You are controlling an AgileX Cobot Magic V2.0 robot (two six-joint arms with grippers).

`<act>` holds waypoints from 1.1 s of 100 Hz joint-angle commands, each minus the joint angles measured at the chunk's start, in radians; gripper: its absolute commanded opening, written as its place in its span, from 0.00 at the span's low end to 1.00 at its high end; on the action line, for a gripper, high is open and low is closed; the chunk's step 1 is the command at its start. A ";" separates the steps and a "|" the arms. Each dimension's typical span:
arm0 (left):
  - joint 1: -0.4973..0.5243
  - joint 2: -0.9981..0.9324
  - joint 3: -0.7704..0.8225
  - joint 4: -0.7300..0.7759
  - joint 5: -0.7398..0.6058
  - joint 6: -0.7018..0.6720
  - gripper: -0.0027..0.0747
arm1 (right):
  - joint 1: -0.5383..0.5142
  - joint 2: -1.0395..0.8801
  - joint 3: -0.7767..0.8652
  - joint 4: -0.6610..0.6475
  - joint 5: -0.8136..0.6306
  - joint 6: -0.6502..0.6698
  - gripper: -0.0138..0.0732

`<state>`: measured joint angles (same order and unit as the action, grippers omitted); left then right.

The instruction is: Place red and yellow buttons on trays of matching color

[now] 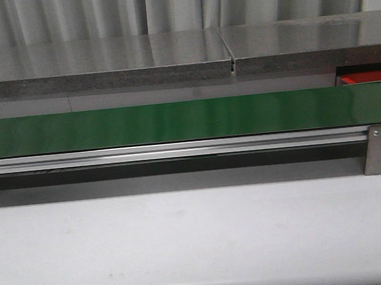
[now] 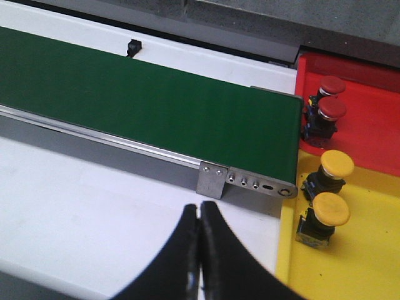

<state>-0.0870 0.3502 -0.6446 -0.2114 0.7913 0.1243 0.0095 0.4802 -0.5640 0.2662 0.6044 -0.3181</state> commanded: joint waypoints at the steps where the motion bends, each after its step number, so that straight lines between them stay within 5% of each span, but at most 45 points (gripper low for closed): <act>1: -0.008 0.037 -0.024 -0.003 -0.111 -0.018 0.01 | 0.001 0.000 -0.025 0.001 -0.064 -0.010 0.02; 20: -0.008 0.135 -0.035 0.147 -0.196 -0.186 0.01 | 0.001 0.000 -0.025 0.001 -0.064 -0.010 0.02; 61: 0.002 0.474 -0.155 0.134 -0.266 -0.192 0.01 | 0.001 0.000 -0.025 0.001 -0.064 -0.010 0.02; 110: 0.260 0.838 -0.431 0.040 -0.224 -0.192 0.01 | 0.001 0.000 -0.025 0.001 -0.065 -0.010 0.02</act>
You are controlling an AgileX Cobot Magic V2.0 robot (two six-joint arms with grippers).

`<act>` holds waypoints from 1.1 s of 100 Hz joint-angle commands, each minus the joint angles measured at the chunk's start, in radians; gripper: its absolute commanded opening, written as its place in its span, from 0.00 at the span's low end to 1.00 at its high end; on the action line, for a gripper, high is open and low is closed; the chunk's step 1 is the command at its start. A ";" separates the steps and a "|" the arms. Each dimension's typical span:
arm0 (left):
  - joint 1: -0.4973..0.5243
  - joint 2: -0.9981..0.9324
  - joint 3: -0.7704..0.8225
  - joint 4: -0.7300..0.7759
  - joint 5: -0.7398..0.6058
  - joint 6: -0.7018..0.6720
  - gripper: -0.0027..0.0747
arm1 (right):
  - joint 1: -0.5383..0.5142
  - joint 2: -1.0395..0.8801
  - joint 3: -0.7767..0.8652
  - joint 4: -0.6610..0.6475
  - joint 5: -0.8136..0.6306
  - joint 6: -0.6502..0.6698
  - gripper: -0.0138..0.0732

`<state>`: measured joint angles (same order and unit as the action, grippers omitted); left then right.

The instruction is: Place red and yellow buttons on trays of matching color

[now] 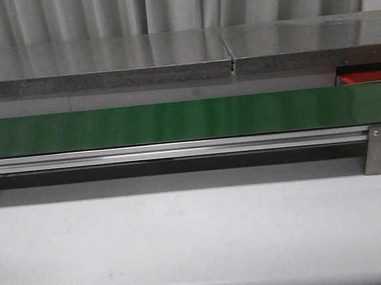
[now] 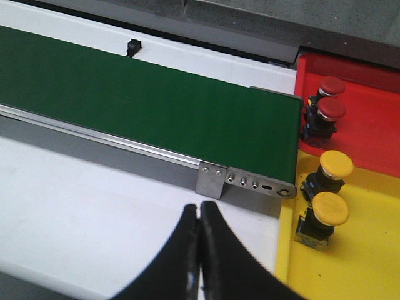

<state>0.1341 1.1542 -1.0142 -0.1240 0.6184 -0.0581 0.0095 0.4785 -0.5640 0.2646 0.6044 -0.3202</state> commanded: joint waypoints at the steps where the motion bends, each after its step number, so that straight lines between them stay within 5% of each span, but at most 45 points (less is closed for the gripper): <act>1: 0.043 0.039 -0.069 -0.056 -0.049 -0.009 0.01 | 0.001 0.002 -0.025 0.003 -0.065 -0.008 0.02; 16: 0.115 0.165 -0.149 -0.095 0.007 -0.007 0.09 | 0.001 0.002 -0.025 0.003 -0.065 -0.008 0.02; 34: 0.176 0.310 -0.252 -0.095 0.021 -0.007 0.53 | 0.001 0.002 -0.025 0.003 -0.066 -0.008 0.02; 45: 0.201 0.384 -0.320 -0.100 0.021 -0.007 0.69 | 0.001 0.002 -0.025 0.003 -0.066 -0.008 0.02; 89: 0.249 0.808 -0.834 -0.121 0.301 -0.103 0.67 | 0.001 0.002 -0.025 0.003 -0.067 -0.008 0.02; 110: 0.249 0.997 -1.077 -0.121 0.387 -0.267 0.67 | 0.001 0.002 -0.025 0.003 -0.067 -0.008 0.02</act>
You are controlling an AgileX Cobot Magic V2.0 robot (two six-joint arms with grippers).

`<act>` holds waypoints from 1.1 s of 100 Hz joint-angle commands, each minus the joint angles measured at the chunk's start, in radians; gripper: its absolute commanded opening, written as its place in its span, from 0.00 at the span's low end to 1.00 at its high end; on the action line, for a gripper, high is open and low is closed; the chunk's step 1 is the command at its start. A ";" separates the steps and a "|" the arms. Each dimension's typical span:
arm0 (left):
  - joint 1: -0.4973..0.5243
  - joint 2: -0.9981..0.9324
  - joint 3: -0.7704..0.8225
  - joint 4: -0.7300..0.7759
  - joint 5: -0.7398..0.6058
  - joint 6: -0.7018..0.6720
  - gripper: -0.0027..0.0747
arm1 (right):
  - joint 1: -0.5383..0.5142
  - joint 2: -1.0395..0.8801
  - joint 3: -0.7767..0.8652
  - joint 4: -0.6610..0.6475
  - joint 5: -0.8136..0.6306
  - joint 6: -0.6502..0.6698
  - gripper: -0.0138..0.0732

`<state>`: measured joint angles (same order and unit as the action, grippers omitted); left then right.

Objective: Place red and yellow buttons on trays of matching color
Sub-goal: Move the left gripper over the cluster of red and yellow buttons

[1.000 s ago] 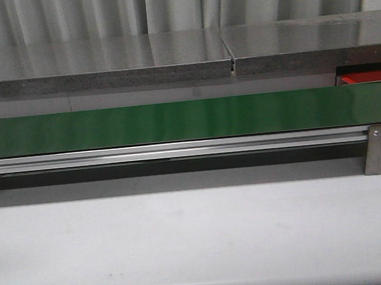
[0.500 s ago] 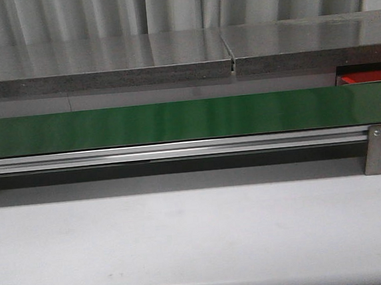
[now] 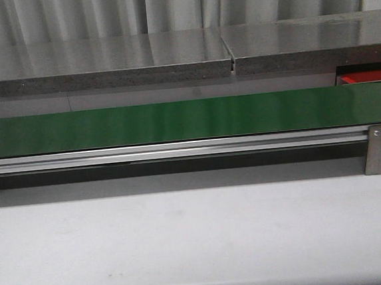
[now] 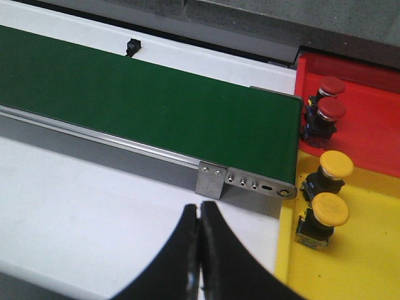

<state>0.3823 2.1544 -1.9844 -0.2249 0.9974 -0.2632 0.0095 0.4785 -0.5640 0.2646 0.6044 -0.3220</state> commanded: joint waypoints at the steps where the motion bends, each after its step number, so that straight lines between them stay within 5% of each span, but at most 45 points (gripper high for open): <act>1: 0.001 0.002 -0.113 -0.020 0.012 -0.069 0.67 | 0.001 0.002 -0.025 0.003 -0.067 -0.006 0.02; 28: 0.001 0.161 -0.297 -0.024 0.063 -0.179 0.67 | 0.001 0.002 -0.025 0.003 -0.066 -0.006 0.02; 74: 0.001 0.238 -0.304 -0.058 0.000 -0.203 0.66 | 0.001 0.002 -0.025 0.003 -0.066 -0.006 0.02; 110: 0.001 0.242 -0.344 -0.061 -0.023 -0.203 0.29 | 0.001 0.002 -0.025 0.003 -0.066 -0.006 0.02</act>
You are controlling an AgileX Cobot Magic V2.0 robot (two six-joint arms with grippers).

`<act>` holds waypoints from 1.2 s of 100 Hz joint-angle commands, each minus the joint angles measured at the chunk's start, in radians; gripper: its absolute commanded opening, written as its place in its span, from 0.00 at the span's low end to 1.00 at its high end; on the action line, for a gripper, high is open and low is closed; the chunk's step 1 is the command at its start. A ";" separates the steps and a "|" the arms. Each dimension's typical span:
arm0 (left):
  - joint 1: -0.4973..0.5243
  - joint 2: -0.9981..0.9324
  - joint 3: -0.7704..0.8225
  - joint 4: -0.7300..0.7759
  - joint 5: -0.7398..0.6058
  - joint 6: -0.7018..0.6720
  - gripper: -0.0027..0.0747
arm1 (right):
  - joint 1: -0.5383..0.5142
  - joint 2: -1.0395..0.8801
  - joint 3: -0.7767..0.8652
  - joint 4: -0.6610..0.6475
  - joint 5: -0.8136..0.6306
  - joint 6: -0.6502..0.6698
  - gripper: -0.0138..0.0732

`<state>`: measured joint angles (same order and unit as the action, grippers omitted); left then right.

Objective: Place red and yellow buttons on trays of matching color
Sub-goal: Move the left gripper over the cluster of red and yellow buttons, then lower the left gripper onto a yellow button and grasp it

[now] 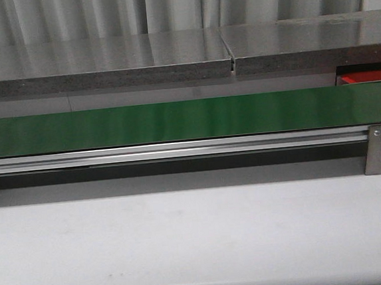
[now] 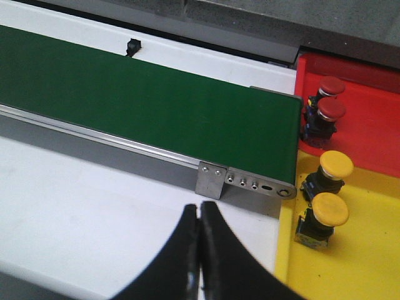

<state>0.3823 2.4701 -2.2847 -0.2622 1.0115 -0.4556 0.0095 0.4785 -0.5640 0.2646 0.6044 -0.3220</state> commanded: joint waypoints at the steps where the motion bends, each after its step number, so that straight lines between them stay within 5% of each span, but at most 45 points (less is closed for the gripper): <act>1: 0.001 -0.073 -0.046 -0.023 -0.034 -0.011 0.29 | 0.001 0.002 -0.025 0.003 -0.066 -0.006 0.02; 18: 0.001 -0.082 -0.074 -0.023 -0.001 0.002 0.21 | 0.001 0.002 -0.025 0.003 -0.066 -0.006 0.02; 54: -0.001 -0.179 -0.090 0.051 0.142 0.132 0.21 | 0.001 0.002 -0.025 0.003 -0.066 -0.006 0.02; 120: -0.124 -0.375 -0.074 0.105 0.216 0.132 0.21 | 0.001 0.002 -0.025 0.003 -0.066 -0.006 0.02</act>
<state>0.2805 2.1803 -2.3421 -0.1622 1.2501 -0.3217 0.0095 0.4785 -0.5640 0.2646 0.6044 -0.3220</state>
